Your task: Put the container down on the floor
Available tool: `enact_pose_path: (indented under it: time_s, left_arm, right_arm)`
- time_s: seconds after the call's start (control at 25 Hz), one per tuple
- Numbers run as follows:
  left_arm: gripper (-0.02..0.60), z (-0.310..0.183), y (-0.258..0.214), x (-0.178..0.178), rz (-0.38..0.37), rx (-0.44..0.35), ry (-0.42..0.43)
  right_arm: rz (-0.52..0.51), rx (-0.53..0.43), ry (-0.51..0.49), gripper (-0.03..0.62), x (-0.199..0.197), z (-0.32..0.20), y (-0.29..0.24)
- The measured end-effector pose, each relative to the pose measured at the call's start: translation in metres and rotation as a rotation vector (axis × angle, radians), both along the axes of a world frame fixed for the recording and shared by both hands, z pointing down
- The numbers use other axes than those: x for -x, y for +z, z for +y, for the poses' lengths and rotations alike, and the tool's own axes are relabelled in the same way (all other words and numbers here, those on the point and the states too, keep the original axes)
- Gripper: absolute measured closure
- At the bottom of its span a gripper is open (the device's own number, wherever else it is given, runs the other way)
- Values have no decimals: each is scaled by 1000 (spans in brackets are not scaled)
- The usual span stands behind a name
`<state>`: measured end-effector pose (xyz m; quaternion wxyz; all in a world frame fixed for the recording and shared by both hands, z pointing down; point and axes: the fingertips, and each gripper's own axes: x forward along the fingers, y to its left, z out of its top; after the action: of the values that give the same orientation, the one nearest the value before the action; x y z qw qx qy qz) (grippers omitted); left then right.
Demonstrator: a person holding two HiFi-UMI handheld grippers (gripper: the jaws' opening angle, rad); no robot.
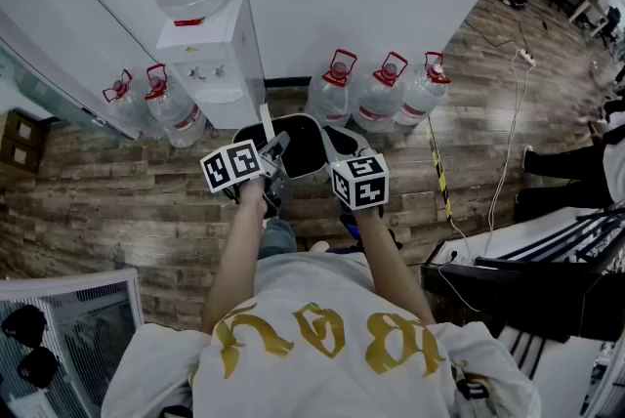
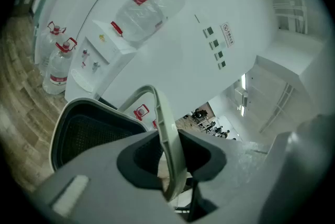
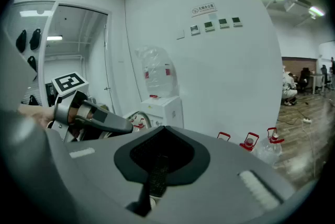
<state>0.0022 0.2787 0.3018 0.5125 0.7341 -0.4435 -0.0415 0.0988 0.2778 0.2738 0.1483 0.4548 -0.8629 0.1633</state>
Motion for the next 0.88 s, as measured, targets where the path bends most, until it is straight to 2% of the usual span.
enact_pose_path:
  time_s: [0.44, 0.6, 0.88]
  left_arm:
    - [492, 8, -2, 9, 7, 2, -67]
    - [492, 4, 1, 12, 5, 9, -84]
    - [491, -25, 12, 23, 4, 30, -90]
  right_arm:
    - [-29, 11, -23, 568, -6, 9, 4]
    - [-116, 24, -33, 568, -4, 2, 1]
    - [-113, 48, -49, 568, 9, -28, 12]
